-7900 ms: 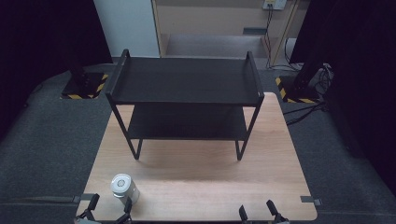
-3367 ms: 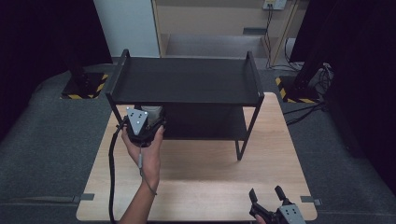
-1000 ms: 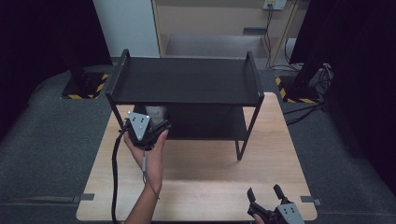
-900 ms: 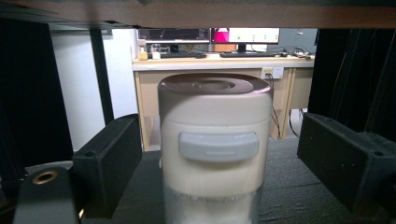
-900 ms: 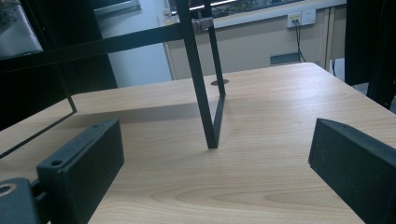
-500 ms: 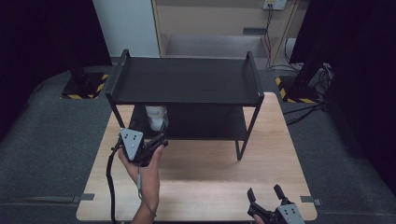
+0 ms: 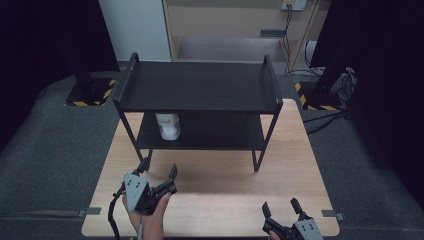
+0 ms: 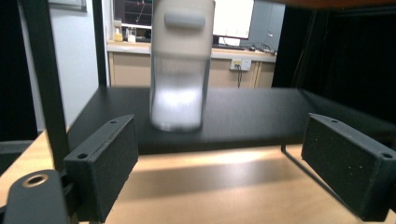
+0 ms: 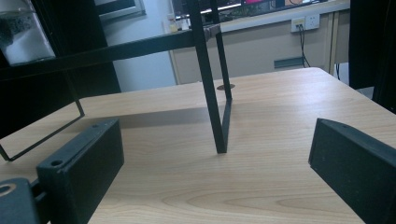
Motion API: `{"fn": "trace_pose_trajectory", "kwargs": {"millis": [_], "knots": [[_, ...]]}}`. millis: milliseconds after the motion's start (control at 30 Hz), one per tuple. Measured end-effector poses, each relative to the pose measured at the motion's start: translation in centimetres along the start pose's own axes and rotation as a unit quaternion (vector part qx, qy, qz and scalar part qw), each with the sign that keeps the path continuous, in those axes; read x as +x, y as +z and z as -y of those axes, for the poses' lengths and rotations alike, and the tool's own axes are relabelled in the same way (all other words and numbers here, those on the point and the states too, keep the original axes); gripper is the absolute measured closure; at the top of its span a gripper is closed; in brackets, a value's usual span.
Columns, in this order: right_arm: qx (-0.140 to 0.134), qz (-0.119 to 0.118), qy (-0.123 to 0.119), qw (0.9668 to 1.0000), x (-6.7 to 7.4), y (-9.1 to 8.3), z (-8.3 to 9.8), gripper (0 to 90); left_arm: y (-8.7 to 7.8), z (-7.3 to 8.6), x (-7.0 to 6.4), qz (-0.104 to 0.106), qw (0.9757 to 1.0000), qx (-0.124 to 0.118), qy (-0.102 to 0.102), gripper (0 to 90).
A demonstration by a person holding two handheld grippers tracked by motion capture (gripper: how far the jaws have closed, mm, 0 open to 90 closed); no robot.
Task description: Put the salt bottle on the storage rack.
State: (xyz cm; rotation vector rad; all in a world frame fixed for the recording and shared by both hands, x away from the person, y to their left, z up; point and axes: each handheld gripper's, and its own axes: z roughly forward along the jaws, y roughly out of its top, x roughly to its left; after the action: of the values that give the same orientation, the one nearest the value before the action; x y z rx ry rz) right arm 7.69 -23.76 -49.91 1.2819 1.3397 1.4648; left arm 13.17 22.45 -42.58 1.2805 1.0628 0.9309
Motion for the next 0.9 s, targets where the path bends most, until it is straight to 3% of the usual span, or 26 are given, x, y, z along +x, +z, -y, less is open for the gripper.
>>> {"fn": "trace_pose_trajectory", "kwargs": {"millis": [133, 333, 633, 700, 900], "knots": [[-0.001, -0.005, 0.006, 1.0000, 0.0, 0.0, 0.0, 3.4, -1.4, 1.3, 0.7, 0.011, 0.9997, 0.021, 0.002, 9.8], [-0.002, -0.002, 0.003, 1.0000, 0.1, -0.2, -0.2, 3.4, -3.0, 2.7, 1.6, 0.004, 0.9994, 0.035, 0.004, 9.6], [-0.002, 0.004, 0.005, 1.0000, 0.0, -0.7, -0.4, 3.5, -5.6, 4.3, 3.8, -0.010, 0.9998, 0.018, 0.005, 7.2], [-0.002, 0.005, 0.004, 1.0000, 0.0, -0.9, -0.5, 3.5, -5.7, 4.5, 4.1, -0.009, 0.9998, 0.016, -0.001, 7.2], [-0.004, 0.010, 0.003, 0.9999, 0.1, -1.2, -0.3, 3.5, -6.0, 4.7, 4.6, -0.016, 0.9997, 0.017, 0.009, 7.0]]}}
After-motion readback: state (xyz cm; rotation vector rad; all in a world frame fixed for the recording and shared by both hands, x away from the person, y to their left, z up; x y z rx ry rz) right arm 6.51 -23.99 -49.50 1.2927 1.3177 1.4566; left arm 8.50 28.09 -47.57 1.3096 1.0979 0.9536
